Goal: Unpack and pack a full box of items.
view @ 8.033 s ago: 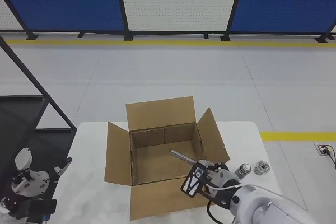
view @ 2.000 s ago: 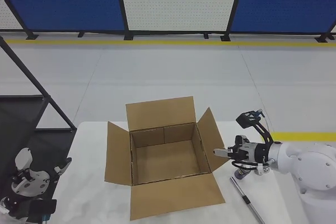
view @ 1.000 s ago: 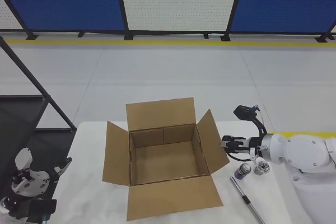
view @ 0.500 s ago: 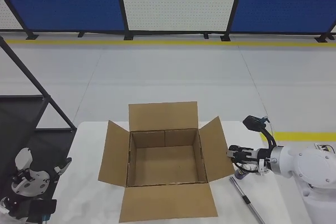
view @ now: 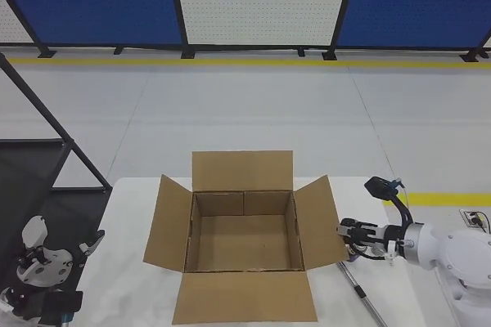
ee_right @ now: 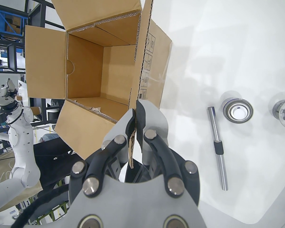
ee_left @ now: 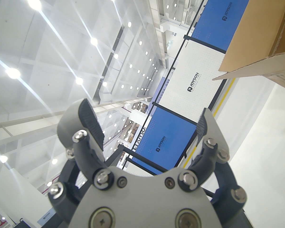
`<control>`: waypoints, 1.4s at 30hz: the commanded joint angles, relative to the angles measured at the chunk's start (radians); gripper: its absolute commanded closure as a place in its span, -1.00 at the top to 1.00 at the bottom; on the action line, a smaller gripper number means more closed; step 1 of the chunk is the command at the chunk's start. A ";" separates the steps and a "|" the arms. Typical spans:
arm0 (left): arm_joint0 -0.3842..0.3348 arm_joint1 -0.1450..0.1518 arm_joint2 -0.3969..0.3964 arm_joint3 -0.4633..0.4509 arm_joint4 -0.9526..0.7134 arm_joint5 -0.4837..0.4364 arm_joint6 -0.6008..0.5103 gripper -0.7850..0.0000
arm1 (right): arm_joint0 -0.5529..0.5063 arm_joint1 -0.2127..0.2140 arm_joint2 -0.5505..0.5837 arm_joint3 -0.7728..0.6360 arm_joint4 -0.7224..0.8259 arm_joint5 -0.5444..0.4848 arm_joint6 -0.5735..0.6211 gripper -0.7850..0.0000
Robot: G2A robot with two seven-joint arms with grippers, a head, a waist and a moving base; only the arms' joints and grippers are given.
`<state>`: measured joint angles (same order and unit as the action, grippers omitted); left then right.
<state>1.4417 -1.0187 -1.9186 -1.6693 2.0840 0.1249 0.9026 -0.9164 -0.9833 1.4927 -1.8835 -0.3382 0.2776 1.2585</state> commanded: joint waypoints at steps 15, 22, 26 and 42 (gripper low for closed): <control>0.000 0.000 0.000 0.000 0.000 0.000 0.000 1.00 | -0.290 0.034 0.227 -0.211 -0.055 -0.106 -0.073 1.00; 0.000 0.000 0.000 0.000 0.000 0.000 0.000 1.00 | -0.490 0.042 0.356 -0.225 -0.057 -0.217 -0.062 1.00; 0.000 0.000 0.000 0.000 0.000 0.000 0.000 1.00 | -0.519 0.044 0.368 -0.199 -0.034 -0.248 -0.046 1.00; 0.000 0.000 0.000 0.000 0.000 0.000 0.000 1.00 | -0.525 0.052 0.245 -0.242 -0.256 -0.346 -0.072 1.00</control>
<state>1.4417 -1.0187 -1.9186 -1.6693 2.0840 0.1249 0.9026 -1.4493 -0.9336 1.7706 -2.1244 -0.5324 -0.0574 1.1776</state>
